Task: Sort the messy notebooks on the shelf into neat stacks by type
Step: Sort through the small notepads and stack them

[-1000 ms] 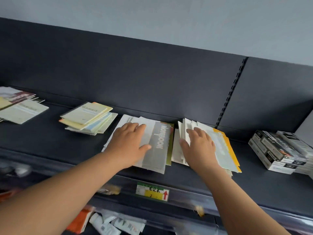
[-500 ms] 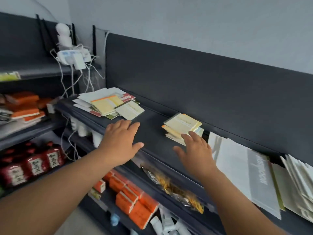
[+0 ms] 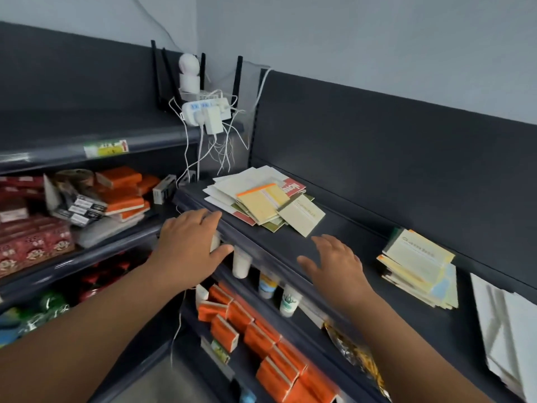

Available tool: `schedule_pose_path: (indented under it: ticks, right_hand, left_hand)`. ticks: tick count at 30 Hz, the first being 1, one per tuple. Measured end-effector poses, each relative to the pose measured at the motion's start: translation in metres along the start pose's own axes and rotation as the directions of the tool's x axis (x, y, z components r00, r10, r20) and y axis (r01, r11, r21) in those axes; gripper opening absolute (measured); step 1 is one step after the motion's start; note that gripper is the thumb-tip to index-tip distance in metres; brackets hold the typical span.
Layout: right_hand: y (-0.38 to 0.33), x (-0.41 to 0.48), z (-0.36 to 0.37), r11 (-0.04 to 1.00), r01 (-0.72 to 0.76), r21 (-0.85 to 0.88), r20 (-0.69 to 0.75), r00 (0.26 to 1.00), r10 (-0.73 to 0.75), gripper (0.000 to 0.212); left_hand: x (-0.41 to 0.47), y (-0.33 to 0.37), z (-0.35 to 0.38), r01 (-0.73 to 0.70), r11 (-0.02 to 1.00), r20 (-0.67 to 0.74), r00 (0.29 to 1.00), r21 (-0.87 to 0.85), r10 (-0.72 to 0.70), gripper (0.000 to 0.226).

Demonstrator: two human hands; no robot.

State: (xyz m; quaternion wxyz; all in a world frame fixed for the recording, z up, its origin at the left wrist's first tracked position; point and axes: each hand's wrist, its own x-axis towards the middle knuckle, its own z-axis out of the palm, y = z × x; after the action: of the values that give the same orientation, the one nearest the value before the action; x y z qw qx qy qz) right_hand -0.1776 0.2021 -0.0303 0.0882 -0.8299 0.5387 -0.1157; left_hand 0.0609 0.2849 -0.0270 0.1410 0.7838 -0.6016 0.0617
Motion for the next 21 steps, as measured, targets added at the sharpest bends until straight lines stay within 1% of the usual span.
schedule_pose_path:
  ticks: [6,13,17,21]
  right_hand:
    - [-0.002,0.069,0.018,1.000,-0.023,0.019,0.003,1.000,0.023,0.060]
    - [0.012,0.152,0.042,0.996,-0.093,0.016,0.084,0.992,0.091,0.064]
    - [0.023,0.182,0.056,0.993,-0.118,0.009,0.101,0.988,0.116,0.069]
    - [0.029,0.191,0.068,0.989,-0.151,0.000,0.137,0.979,0.150,0.077]
  left_hand:
    - [0.052,-0.009,0.017,-0.009,1.000,-0.002,1.000,-0.009,0.009,0.071]
    - [0.132,-0.014,0.034,-0.040,0.999,0.006,0.999,0.036,0.040,0.071]
    - [0.173,-0.006,0.054,-0.046,0.999,0.057,0.997,0.018,0.045,0.069]
    - [0.208,0.004,0.077,-0.070,0.998,0.159,0.985,0.003,0.068,0.068]
